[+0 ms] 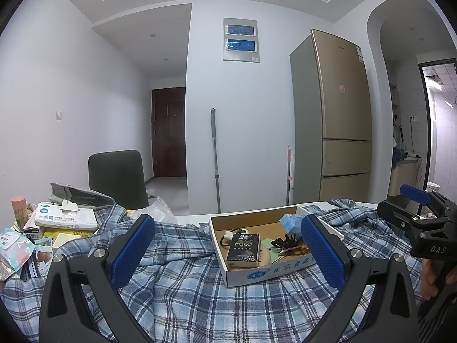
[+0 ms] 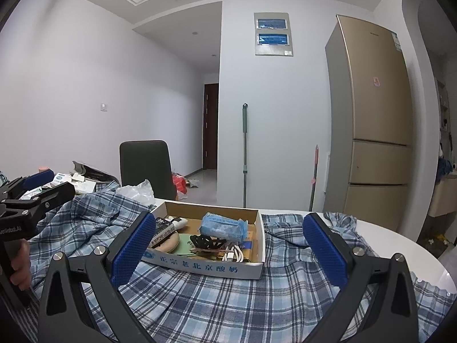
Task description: Organize soft objects
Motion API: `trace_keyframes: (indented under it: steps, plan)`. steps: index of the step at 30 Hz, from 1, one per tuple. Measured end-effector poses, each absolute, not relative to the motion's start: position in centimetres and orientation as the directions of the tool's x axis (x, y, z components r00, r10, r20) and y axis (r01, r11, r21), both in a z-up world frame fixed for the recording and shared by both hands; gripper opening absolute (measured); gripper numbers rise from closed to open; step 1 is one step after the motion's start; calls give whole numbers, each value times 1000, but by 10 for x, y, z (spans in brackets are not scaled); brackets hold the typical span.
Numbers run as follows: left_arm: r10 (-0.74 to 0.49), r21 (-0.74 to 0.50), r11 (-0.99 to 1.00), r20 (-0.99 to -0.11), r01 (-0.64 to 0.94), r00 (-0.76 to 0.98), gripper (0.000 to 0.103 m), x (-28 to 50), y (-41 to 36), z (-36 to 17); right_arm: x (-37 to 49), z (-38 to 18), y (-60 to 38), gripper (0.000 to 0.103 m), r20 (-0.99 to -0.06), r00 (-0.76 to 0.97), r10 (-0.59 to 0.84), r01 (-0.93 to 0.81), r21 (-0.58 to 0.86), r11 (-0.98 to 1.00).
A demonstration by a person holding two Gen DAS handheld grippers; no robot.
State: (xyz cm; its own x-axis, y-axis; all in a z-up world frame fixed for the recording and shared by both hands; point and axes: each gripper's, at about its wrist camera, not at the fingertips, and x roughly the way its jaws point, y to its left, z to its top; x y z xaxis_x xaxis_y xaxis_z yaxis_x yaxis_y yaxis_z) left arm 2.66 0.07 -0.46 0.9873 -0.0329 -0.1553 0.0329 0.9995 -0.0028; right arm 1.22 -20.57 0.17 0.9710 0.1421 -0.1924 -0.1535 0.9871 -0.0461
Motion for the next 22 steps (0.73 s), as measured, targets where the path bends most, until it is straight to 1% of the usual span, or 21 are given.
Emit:
trace_keyframes:
  steps: [10,17,22]
  plan:
    - [-32,-1,999,-155,32,987,103,27,1,-5,12,1,-206,103,-195,970,145,-157,-46,987]
    - [-27,1,1000,-147,27,989,103,26,3,-6,16,0,-208,103,-213,967,140,-149,-26,989]
    - [-24,0,1000,-160,24,987,103,28,2,-8,17,0,-208,103,-215,967,139,-149,-27,989]
